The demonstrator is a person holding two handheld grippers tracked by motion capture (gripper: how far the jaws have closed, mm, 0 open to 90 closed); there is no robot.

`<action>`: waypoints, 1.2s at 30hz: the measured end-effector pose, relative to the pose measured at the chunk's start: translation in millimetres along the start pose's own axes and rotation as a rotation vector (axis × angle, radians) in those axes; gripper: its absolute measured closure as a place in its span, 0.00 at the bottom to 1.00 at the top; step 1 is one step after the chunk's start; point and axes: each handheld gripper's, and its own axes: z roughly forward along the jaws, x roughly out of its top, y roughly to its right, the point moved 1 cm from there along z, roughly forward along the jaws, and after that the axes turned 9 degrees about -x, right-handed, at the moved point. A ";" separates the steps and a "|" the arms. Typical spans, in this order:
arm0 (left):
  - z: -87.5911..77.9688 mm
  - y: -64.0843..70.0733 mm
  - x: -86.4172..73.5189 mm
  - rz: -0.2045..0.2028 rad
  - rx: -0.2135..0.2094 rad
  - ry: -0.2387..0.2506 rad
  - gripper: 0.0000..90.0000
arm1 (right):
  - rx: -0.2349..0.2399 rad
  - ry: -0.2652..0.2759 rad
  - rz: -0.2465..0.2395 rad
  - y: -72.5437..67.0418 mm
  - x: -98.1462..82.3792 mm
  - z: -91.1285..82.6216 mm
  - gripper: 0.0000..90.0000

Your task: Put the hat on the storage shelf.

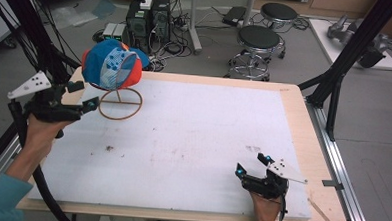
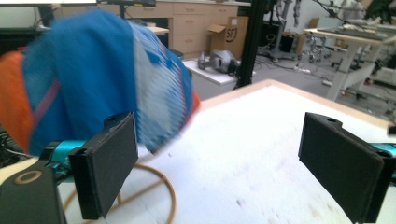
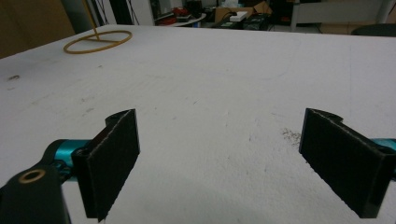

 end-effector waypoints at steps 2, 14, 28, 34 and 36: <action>-2.9 3.0 -10.8 -0.017 -0.005 0.004 0.14 | -0.002 -0.003 0.000 -0.9 -0.2 -0.9 0.13; -13.8 23.2 -81.6 -0.046 0.005 0.018 0.14 | -0.035 0.043 -0.031 -4.3 -0.7 -3.5 0.13; -16.5 56.1 -140.5 0.055 -0.005 -0.031 0.14 | -0.026 0.076 -0.039 -6.0 -1.3 -4.7 0.12; -17.9 58.1 -144.5 0.067 0.018 -0.007 0.14 | -0.027 0.076 -0.047 -6.1 -1.4 -4.4 0.12; -17.9 58.2 -144.6 0.069 0.021 -0.009 0.14 | -0.026 0.078 -0.049 -6.2 -1.5 -4.3 0.12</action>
